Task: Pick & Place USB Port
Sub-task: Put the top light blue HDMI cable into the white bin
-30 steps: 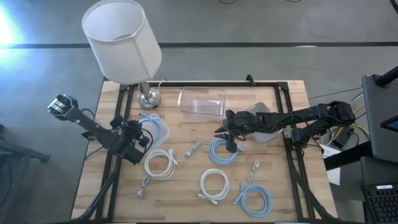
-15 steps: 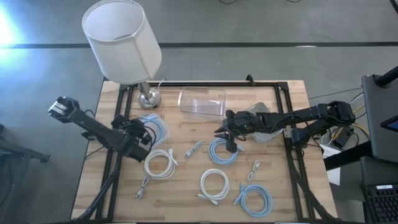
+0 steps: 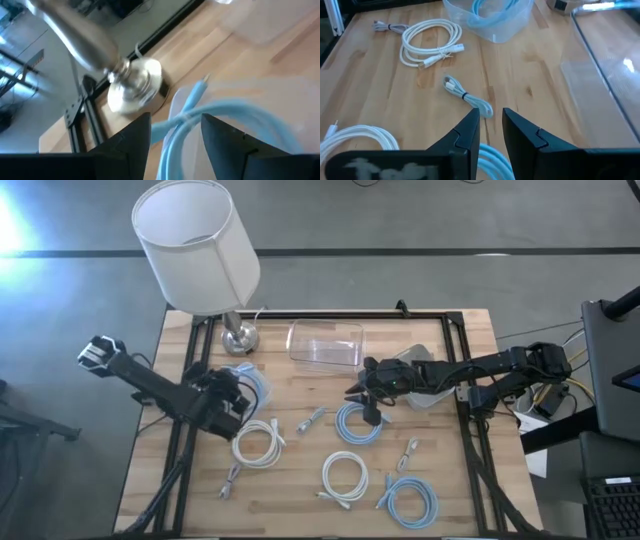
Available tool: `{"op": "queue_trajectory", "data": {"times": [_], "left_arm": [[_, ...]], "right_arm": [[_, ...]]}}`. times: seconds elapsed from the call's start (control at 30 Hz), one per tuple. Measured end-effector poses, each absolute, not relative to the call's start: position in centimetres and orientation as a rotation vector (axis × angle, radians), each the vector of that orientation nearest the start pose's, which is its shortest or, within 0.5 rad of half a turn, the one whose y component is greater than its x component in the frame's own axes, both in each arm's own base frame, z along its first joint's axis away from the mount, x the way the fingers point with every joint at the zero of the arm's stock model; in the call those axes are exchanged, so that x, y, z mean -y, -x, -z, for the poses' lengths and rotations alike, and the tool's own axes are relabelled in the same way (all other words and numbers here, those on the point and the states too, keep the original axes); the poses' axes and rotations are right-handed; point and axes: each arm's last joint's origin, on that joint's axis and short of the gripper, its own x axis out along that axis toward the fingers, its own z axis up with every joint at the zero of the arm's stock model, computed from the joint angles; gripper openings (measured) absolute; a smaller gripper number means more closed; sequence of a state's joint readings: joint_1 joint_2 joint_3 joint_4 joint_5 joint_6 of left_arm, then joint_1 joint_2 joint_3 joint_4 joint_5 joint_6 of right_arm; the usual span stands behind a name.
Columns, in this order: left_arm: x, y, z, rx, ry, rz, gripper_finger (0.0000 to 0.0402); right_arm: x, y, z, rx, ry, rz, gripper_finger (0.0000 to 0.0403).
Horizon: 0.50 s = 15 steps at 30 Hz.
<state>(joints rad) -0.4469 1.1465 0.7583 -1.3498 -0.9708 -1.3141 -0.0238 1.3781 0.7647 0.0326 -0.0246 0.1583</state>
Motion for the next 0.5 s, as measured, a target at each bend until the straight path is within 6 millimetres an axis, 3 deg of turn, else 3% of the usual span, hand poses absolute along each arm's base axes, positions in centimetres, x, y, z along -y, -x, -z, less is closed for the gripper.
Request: {"op": "queue_trajectory", "data": {"times": [0.17, 0.5], "left_arm": [[4.9, -15.8, -24.0, -0.747, -0.052, -0.936, 0.0179], [6.8, -19.4, -24.9, -0.689, -0.113, -0.603, 0.0177]], "right_arm": [[0.1, -28.7, -20.9, -0.628, -0.187, 0.039, 0.0088], [-0.9, -29.3, -18.7, -0.722, -0.216, 0.03, 0.0119]]}}
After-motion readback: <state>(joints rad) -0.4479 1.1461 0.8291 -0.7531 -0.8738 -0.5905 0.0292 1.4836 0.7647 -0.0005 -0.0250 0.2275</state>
